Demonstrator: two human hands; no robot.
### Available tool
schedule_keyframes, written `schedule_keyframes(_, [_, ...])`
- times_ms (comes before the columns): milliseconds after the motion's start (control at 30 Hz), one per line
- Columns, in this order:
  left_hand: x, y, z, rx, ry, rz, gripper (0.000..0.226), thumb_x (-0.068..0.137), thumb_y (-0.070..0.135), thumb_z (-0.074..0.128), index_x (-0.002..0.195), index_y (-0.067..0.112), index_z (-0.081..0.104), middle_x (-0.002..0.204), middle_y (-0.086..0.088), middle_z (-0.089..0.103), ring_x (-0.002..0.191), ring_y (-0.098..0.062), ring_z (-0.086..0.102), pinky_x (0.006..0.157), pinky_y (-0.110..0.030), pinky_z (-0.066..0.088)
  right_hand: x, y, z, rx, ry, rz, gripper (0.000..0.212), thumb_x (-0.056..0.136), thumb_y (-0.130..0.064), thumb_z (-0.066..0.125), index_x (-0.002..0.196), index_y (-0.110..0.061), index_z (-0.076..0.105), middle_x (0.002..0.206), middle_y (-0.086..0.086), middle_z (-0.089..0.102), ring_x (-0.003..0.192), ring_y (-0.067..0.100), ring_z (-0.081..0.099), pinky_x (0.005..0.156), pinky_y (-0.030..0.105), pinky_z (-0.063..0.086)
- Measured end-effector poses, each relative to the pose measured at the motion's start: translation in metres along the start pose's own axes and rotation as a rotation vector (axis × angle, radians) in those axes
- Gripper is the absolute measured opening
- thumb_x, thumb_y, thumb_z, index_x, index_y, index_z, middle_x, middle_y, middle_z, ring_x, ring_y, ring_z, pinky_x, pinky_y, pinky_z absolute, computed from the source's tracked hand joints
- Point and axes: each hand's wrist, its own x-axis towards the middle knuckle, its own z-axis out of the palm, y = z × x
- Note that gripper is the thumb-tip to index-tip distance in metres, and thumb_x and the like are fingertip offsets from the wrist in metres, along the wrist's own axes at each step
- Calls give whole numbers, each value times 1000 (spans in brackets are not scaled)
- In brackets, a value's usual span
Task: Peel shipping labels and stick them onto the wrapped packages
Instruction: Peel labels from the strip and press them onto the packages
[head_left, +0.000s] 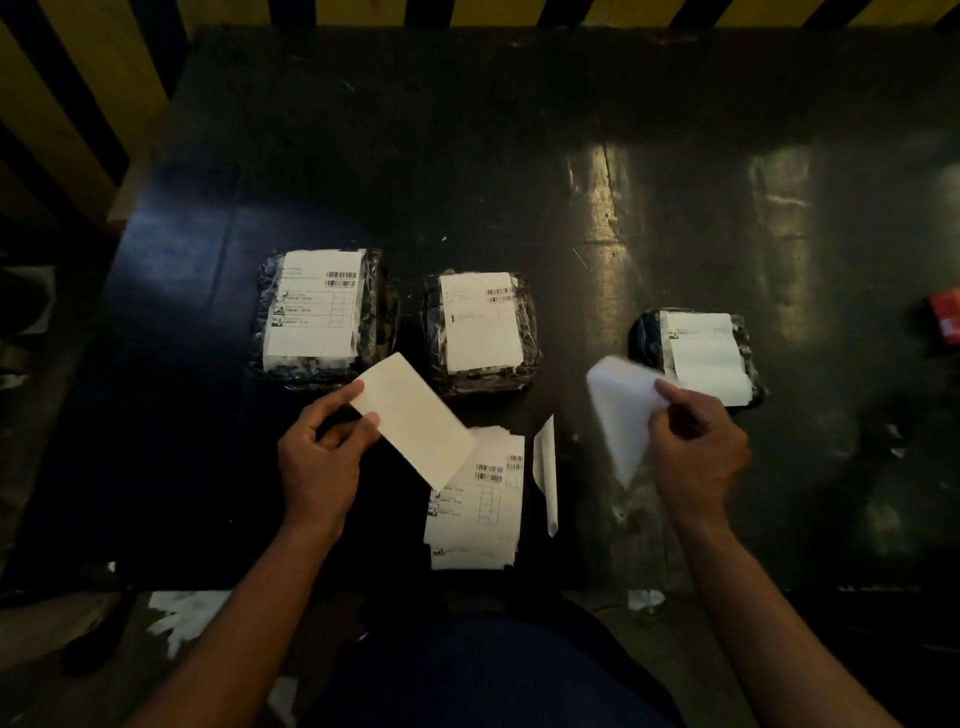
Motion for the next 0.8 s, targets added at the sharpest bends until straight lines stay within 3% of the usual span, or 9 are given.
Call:
schedule_keyframes(133, [-8,-6,7,90,-75,46,40,88,-1,75,120,22,72,115,-4,74,95,-17,75,86,-39,62,-7,26,18,-240,-203,-154,34,88,-3,72,120,-16,71,116,0,68,96,12,67,84,22,57])
schedule_keyframes(300, [-18,-12,22,167,-164,88,39,88,-1,75,123,17,71,113,3,75,90,-14,75,84,-39,63,-22,58,52,-395,-406,-84,36,89,-1,71,123,-13,71,120,3,67,97,13,66,87,21,55])
schedule_keyframes(400, [-25,-15,29,179,-207,75,38,89,-1,74,123,18,70,107,-2,76,90,-13,76,82,-38,64,-30,70,68,-431,-472,-69,36,88,0,68,122,-11,72,112,4,66,90,14,65,88,17,50])
schedule_keyframes(500, [-29,-16,37,170,-238,87,40,89,-3,73,124,17,71,106,-1,75,90,-15,76,82,-36,64,-32,73,71,-429,-567,-16,35,86,-4,73,119,-16,72,107,-3,55,73,-4,53,72,4,46])
schedule_keyframes(633, [-31,-15,46,150,-279,120,45,90,-6,71,128,17,70,116,1,69,92,-16,75,80,-30,63,-34,69,60,-395,-552,-51,33,81,-16,82,112,-23,70,116,-5,44,85,4,60,81,26,60])
schedule_keyframes(733, [-32,-11,54,119,-300,136,47,90,-7,70,131,17,69,116,-2,68,93,-18,74,78,-27,63,-36,40,48,-331,-479,-124,27,83,-19,80,108,-22,68,116,-5,49,84,2,59,73,16,52])
schedule_keyframes(800, [-32,-8,60,114,-301,149,47,90,-7,70,131,18,69,115,-2,69,92,-17,74,77,-28,63,-42,12,45,-190,-490,-170,26,85,-17,78,108,-22,66,106,-9,58,82,2,62,69,20,55])
